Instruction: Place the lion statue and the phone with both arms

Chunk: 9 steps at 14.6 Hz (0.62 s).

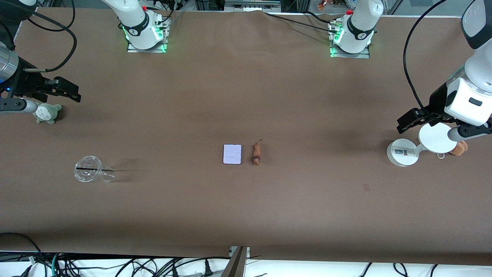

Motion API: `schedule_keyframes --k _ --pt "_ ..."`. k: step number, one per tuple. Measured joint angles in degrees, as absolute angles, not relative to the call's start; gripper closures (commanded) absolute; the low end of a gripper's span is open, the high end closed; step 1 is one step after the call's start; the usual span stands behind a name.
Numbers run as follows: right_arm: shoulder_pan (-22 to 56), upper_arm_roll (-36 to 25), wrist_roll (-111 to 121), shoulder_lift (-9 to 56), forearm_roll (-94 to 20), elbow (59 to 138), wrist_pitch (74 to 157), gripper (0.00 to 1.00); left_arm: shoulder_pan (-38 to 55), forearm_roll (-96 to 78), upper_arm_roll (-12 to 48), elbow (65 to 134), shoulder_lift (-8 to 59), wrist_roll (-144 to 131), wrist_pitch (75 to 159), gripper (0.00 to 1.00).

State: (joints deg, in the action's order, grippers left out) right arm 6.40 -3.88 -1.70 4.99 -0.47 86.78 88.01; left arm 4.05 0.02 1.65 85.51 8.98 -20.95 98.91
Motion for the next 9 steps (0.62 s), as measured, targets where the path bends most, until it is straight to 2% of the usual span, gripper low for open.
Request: schedule_keyframes --k 9 --pt "6.4 -3.88 -1.7 5.03 -1.77 86.78 88.59 0.0 5.89 0.01 1.69 84.96 9.73 -21.0 99.11 0.0"
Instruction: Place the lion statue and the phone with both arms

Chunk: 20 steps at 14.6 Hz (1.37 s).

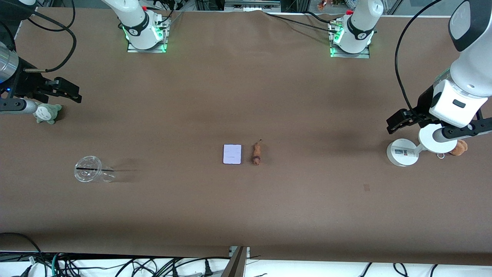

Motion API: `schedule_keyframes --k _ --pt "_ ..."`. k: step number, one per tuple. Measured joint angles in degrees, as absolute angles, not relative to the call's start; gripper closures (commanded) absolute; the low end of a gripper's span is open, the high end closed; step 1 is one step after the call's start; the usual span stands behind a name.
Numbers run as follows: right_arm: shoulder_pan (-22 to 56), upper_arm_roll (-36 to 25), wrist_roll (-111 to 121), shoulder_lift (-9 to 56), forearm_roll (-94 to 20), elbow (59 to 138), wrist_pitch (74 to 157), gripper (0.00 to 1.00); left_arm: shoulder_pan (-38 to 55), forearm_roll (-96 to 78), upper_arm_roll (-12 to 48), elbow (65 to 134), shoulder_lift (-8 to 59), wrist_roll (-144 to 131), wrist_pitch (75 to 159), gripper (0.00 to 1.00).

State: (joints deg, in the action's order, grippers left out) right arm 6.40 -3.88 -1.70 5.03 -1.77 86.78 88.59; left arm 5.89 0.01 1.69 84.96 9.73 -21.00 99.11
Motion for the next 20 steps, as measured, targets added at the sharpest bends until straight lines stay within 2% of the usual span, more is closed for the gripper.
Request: schedule_keyframes --k 20 --pt "6.59 -3.86 -1.7 5.07 -2.12 86.78 89.46 0.0 7.83 0.0 1.64 84.34 9.78 -21.04 99.09 0.0"
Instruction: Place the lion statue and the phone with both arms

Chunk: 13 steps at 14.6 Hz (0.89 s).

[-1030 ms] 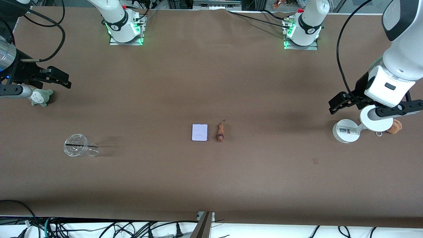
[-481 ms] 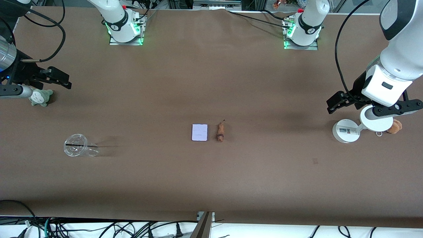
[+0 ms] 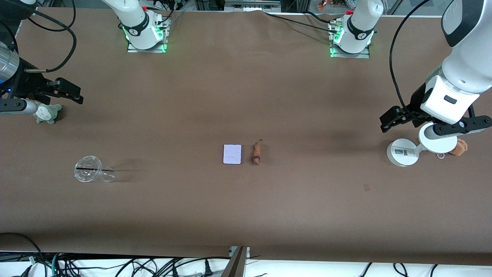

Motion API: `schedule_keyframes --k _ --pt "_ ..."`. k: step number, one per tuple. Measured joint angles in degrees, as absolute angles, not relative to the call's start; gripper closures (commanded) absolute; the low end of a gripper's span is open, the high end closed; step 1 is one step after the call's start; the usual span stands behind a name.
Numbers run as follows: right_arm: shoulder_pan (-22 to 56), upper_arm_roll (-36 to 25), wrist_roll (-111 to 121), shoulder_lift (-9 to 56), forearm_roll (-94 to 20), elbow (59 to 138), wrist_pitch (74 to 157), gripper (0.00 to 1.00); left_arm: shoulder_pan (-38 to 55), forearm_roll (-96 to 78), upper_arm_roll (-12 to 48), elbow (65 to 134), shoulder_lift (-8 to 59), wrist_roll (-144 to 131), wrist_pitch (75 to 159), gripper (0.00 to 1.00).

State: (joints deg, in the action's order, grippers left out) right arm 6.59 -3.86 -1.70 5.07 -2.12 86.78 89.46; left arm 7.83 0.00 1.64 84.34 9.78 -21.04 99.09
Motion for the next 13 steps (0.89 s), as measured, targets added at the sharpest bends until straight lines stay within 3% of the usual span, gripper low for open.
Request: schedule_keyframes --k 9,13 --pt "6.74 -3.86 -1.7 5.07 -2.12 86.78 89.49 0.0 9.62 0.0 1.75 84.26 11.73 -21.04 99.06 0.0" --pt "6.75 -3.85 -1.7 5.09 -2.12 86.77 89.51 0.0 15.08 -0.09 1.99 80.49 18.59 -22.89 99.89 0.0"
